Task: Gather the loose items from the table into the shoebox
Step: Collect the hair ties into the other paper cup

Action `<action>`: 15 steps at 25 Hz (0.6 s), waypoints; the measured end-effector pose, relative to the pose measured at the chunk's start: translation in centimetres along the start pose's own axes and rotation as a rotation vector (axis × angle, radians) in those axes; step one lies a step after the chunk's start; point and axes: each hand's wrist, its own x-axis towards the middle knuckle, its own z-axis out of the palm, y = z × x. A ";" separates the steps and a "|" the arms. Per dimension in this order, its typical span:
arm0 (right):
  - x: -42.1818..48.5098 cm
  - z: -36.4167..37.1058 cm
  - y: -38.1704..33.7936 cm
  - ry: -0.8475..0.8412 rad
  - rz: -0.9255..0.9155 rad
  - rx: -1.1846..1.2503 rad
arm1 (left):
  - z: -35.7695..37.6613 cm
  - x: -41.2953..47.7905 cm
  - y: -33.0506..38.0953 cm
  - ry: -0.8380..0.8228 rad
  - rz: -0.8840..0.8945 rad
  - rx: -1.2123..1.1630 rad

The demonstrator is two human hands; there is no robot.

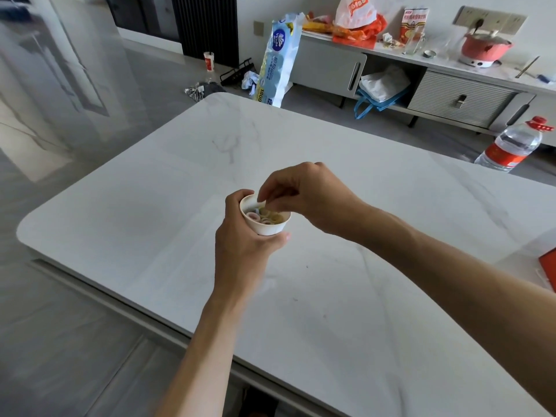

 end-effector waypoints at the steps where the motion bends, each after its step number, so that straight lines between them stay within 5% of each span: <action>1: 0.3 -0.2 0.2 0.033 0.005 0.030 | -0.1 0.0 0.0 0.014 0.002 0.000; 5: 2.4 -0.7 4.7 0.208 0.175 0.002 | -0.6 0.3 -0.6 0.086 -0.026 0.001; 9: 4.5 2.2 10.9 0.014 0.527 -0.215 | -1.3 0.6 -1.4 0.146 -0.074 0.004; 15: 7.8 6.0 12.3 0.092 0.395 -0.279 | -1.4 1.2 -2.1 0.113 -0.064 0.043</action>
